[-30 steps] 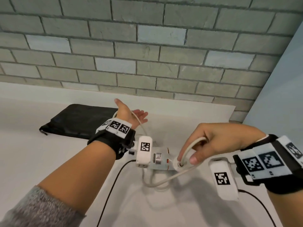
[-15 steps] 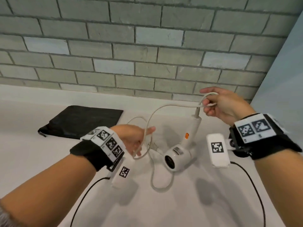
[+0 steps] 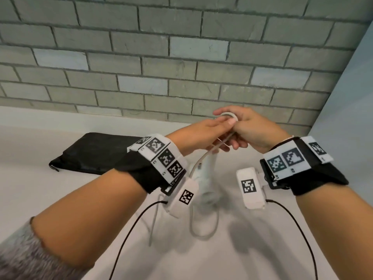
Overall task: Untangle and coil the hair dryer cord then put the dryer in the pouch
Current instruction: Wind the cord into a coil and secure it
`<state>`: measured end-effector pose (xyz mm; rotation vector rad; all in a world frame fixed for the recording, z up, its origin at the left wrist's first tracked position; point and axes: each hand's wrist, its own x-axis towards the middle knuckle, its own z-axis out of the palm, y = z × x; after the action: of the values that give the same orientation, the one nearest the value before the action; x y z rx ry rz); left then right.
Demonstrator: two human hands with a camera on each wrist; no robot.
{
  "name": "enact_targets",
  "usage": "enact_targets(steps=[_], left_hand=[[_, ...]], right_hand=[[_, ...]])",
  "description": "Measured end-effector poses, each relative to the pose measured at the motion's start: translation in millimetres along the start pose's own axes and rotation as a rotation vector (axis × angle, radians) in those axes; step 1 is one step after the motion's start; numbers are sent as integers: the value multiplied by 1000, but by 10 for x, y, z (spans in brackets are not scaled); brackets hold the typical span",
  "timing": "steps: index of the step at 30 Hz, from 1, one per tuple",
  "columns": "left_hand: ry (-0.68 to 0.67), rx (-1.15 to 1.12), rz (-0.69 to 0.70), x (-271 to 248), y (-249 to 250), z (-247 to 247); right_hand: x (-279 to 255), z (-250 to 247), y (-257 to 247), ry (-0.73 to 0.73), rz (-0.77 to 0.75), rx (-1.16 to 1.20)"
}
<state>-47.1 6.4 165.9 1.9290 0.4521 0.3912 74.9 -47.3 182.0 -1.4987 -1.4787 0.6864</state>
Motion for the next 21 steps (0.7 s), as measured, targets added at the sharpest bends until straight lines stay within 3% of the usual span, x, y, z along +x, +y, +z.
enact_targets(steps=[4,6,8,10,11,13,17,21], left_hand=[[99,-60,-138,41,-7,-138],[303,44,-106,25,-71,-253],[480,310,-26,26,-144,-381],[399,530,-5,17,-146,-422],[304,526,-23,0,-139,-416],[198,300,-84,-20,-146,-425],[326,-208,-114,-32,-169,-522],[389,-407,-95,-90,-98,-738]], right_hand=[[-26,57,16,33,-125,-112],[-23,59,-2,82,-180,-180],[-16,88,-66,73,-251,-254],[-7,161,-158,45,-352,-253],[4,197,-187,50,-393,-257],[30,227,-193,90,-413,-308],[-27,147,-7,21,-220,-471],[-163,-54,464,-279,183,-622]])
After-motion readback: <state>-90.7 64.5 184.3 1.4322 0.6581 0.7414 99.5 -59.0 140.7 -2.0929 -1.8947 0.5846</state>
